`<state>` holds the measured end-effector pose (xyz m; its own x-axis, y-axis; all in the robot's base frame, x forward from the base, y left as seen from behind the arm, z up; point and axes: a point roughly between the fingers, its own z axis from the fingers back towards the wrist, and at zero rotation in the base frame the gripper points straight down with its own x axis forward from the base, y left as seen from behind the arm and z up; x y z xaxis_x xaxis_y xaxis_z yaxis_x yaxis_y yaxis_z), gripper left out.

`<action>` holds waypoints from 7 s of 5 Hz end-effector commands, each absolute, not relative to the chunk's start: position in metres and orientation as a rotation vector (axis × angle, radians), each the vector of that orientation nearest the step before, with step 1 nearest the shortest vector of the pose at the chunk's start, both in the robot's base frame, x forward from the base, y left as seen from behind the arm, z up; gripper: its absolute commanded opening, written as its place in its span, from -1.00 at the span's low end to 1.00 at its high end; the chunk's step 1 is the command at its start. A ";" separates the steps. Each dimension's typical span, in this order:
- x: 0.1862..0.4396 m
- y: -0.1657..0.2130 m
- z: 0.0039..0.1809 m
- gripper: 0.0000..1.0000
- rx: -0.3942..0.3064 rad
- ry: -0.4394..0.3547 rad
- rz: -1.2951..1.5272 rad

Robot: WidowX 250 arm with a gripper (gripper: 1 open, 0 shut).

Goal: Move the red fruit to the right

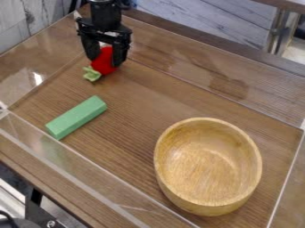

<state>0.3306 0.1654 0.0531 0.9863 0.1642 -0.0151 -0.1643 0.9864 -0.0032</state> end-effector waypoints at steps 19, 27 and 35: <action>0.218 -0.086 0.114 -1.00 -0.057 -0.079 -0.303; 0.221 -0.085 0.127 -1.00 -0.048 -0.111 -0.299; 0.224 -0.083 0.123 1.00 -0.052 -0.118 -0.294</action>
<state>0.2169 -0.0831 0.1127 0.9521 -0.2952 0.0800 0.2985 0.9538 -0.0336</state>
